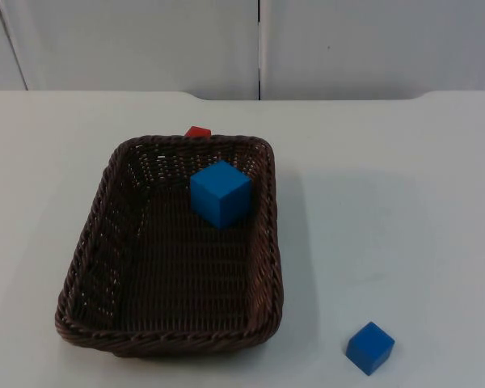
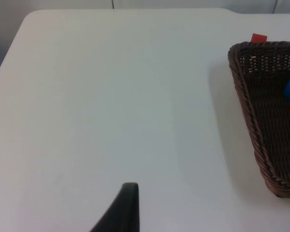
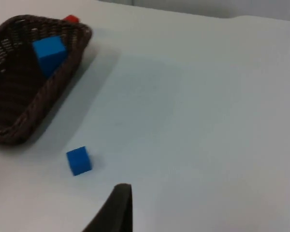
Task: Pick up the basket with the left hand and place the largest block into the basket with the right hand.
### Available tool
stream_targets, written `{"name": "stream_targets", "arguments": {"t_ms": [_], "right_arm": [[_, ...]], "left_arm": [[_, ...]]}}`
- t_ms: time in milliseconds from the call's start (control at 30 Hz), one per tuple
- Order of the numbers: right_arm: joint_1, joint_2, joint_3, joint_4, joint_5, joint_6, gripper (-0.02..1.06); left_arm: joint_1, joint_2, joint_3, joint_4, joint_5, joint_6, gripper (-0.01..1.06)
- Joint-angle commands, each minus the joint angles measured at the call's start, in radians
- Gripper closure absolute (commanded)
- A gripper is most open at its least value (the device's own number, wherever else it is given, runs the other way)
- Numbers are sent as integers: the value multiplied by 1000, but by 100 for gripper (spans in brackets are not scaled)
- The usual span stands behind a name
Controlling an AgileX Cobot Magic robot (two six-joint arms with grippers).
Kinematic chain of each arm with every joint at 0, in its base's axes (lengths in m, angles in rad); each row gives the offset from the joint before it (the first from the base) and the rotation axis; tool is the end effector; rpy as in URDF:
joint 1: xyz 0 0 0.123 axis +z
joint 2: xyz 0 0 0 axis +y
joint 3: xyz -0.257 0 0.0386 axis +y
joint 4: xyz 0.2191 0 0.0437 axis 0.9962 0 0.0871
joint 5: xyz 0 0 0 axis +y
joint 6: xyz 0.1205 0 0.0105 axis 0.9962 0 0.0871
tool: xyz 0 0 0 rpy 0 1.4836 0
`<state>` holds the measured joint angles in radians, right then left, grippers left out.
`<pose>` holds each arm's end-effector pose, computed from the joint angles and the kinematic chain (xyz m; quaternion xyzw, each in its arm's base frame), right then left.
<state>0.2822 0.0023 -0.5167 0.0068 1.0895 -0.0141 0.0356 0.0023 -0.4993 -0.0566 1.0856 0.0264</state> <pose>0.0182 0.0060 0.2513 -0.1267 0.8475 0.0722 0.5103 0.0210 -0.0053 0.2470 -0.0026 0.8601 -0.0125 0.5100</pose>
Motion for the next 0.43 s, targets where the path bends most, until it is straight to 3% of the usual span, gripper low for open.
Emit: {"name": "stream_targets", "arguments": {"t_ms": [0, 400], "right_arm": [[-47, -2, 2, 4, -12, -1, -1], [-210, -2, 2, 2, -12, -1, -1]], "left_arm": [[1, -2, 5, 4, -12, -9, 0], [1, -2, 5, 4, -12, -9, 0]]}}
